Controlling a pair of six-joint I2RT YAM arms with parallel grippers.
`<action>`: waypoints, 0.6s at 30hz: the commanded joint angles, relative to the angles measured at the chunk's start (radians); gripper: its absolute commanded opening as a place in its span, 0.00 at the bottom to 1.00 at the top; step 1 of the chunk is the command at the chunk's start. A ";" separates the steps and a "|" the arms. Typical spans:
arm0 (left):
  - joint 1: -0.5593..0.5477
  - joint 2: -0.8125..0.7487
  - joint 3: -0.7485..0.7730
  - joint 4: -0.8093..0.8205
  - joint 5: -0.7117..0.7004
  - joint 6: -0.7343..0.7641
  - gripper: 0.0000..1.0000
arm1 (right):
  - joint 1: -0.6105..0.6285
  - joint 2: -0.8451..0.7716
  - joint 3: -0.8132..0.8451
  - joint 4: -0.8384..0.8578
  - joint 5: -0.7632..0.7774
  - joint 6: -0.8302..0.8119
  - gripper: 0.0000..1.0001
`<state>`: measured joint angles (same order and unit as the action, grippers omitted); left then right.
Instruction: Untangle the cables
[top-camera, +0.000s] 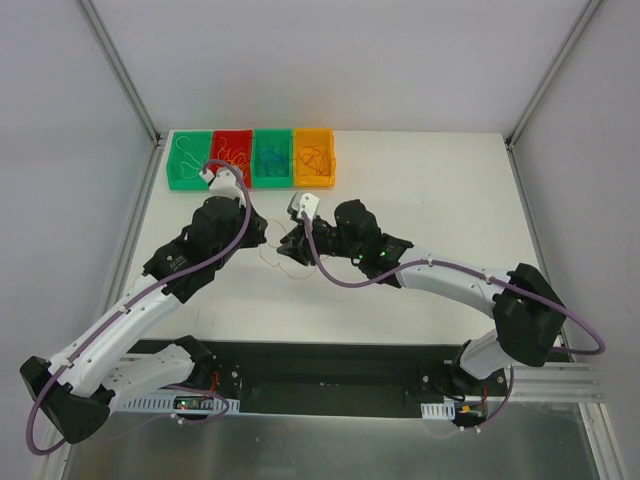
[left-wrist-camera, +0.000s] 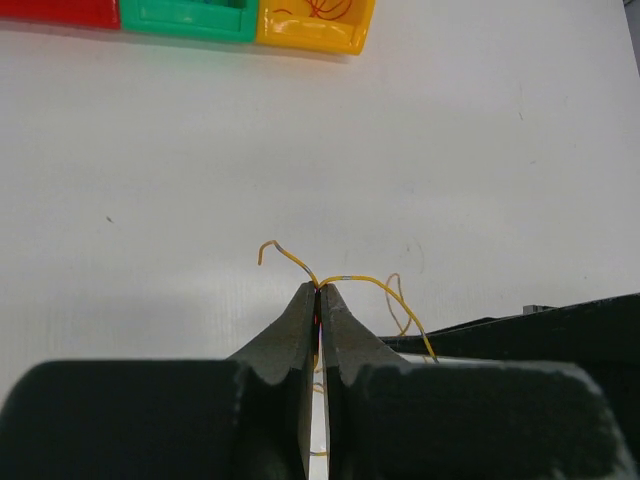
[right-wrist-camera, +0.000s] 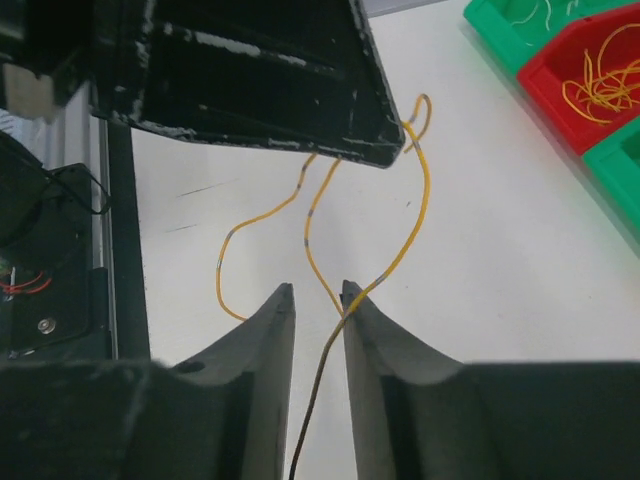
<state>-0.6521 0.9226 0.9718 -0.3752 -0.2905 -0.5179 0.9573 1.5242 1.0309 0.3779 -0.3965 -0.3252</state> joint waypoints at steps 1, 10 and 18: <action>0.014 0.001 0.048 0.052 -0.070 -0.063 0.00 | -0.018 -0.061 0.008 -0.045 0.099 -0.005 0.39; 0.014 0.009 0.038 0.021 -0.032 -0.094 0.00 | -0.020 -0.084 -0.009 0.013 0.032 0.032 0.88; 0.014 0.030 0.059 -0.014 -0.035 -0.155 0.00 | 0.014 0.000 0.032 0.052 0.033 0.049 0.94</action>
<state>-0.6460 0.9413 0.9779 -0.3668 -0.3183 -0.6174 0.9463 1.4891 1.0172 0.3679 -0.3519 -0.2890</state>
